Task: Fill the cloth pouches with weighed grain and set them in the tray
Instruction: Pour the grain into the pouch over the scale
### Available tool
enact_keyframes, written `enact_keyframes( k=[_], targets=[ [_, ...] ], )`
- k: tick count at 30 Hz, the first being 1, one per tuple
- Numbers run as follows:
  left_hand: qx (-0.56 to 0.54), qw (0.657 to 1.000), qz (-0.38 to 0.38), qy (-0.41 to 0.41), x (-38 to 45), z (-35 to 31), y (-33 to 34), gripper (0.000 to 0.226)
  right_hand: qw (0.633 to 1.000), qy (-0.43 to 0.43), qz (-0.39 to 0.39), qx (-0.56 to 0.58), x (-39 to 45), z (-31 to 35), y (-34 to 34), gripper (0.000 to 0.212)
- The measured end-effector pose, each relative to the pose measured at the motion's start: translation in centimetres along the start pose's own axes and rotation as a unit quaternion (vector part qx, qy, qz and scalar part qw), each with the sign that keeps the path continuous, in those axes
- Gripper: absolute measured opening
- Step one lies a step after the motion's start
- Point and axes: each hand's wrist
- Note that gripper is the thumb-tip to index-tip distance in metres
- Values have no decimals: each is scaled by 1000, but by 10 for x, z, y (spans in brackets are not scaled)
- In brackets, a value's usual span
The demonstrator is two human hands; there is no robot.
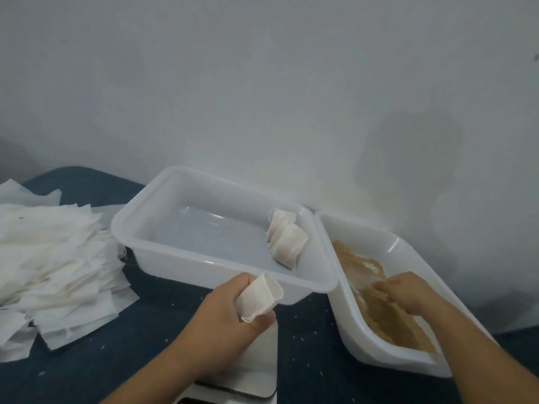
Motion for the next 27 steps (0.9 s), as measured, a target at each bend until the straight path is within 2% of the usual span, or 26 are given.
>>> enact_keyframes(
  k=[6,13,17,20,27],
  targets=[
    [-6,1000,14,-2,2,-1,1,23,999,-42,-7,3,23,32,16,39],
    [0,1000,2,-4,1,5,-1,23,998,-56,-20,11,13,38,17,50],
    [-4,1000,-5,-5,1,5,0,20,994,-43,-49,91,-3,23,6,35],
    [-23,999,-22,-21,1,4,2,17,988,-18,-75,135,-15,9,-1,53],
    [-82,995,-22,-53,0,0,4,18,971,-24,-110,212,-64,-2,-6,78]
  ],
)
Point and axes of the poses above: each hand's wrist, its own x-axis towards the middle knuckle, its own y-axis out of the palm, z = x × y, and after that the axes turned 10 degrees about -x, right-handed
